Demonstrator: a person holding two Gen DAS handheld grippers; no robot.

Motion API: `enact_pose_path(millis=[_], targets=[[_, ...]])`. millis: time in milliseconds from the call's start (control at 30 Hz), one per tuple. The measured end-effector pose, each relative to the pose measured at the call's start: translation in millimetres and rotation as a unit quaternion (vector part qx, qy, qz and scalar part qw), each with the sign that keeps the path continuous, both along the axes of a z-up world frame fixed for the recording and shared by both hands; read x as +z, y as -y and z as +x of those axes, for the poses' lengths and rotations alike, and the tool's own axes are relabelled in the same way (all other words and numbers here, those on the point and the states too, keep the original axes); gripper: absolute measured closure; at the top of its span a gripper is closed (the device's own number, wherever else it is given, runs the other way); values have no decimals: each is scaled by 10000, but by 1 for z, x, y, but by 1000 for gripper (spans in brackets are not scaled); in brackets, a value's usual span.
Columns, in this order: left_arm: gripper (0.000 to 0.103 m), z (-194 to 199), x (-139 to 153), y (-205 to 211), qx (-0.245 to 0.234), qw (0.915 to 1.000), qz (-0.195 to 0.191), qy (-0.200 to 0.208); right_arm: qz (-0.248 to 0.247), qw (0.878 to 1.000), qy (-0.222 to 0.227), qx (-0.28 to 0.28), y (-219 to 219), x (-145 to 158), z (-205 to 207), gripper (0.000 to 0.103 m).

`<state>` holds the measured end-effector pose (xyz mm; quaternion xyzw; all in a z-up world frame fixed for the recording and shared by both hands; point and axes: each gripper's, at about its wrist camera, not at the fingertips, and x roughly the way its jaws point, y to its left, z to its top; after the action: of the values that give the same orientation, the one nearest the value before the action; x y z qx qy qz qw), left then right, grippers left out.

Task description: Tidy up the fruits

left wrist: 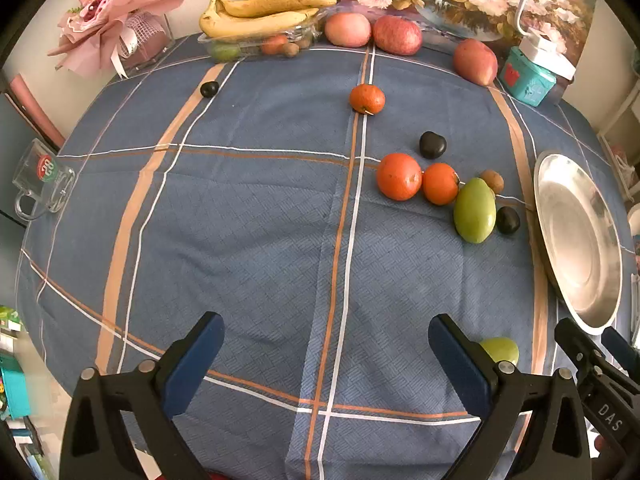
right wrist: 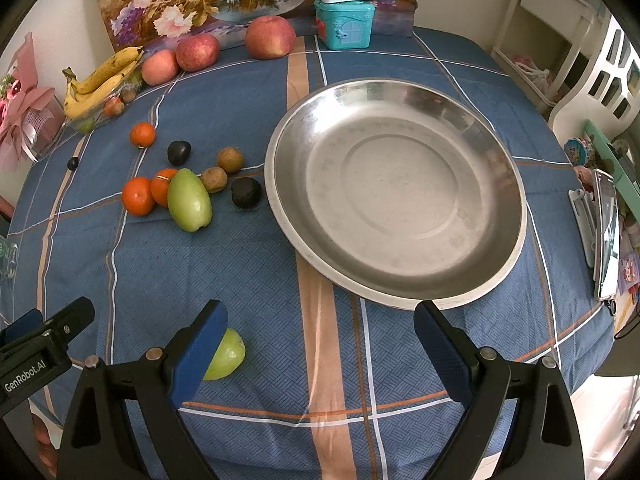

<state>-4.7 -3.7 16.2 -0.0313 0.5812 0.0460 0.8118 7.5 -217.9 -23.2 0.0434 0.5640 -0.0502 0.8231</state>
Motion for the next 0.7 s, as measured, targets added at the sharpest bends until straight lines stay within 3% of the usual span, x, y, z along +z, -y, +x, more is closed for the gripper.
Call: enact_pose_path(millis=[700], targets=[[0, 0, -3, -3, -14, 10000, 48, -72, -29, 10000, -64, 17, -2, -1, 1, 8]])
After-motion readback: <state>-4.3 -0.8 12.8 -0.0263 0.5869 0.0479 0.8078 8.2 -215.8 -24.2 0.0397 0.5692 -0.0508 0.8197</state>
